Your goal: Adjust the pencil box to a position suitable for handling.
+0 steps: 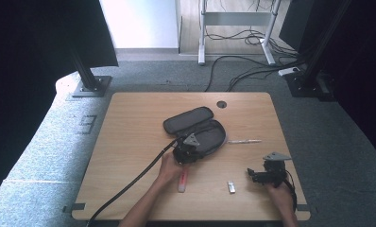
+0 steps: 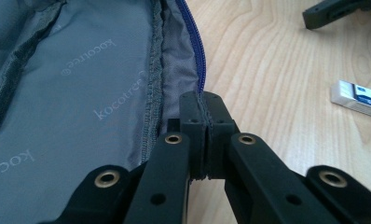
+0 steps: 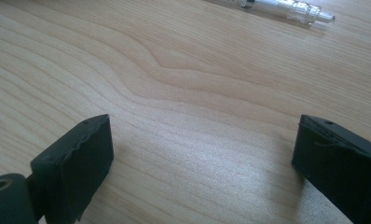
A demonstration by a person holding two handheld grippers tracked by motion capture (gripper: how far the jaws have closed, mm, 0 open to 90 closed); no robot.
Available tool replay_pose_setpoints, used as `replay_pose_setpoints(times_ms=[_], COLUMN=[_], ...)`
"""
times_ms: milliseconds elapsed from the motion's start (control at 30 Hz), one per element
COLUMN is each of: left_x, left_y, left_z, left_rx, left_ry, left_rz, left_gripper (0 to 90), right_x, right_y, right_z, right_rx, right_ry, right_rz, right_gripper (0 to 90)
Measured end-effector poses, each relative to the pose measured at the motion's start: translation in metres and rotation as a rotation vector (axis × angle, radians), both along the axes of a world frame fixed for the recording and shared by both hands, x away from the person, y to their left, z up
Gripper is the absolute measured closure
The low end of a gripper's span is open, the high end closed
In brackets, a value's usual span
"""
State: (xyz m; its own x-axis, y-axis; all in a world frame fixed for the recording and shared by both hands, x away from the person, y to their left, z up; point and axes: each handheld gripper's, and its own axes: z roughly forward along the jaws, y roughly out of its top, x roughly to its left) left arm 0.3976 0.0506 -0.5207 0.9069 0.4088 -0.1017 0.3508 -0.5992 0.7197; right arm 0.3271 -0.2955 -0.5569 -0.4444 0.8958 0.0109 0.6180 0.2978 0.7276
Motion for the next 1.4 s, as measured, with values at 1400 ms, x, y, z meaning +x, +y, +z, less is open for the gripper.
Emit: replay_pose_setpoints(times_ms=[1400], left_x=[-0.043], left_y=[0.012], left_z=[0.017], left_rx=[-0.038], left_ry=[-0.010], left_rz=[-0.024], left_gripper=[61.1], right_x=[0.000], right_y=[0.000], right_z=[0.000], right_rx=[-0.001], right_ry=[0.000], right_rz=[0.000], right_gripper=[4.6])
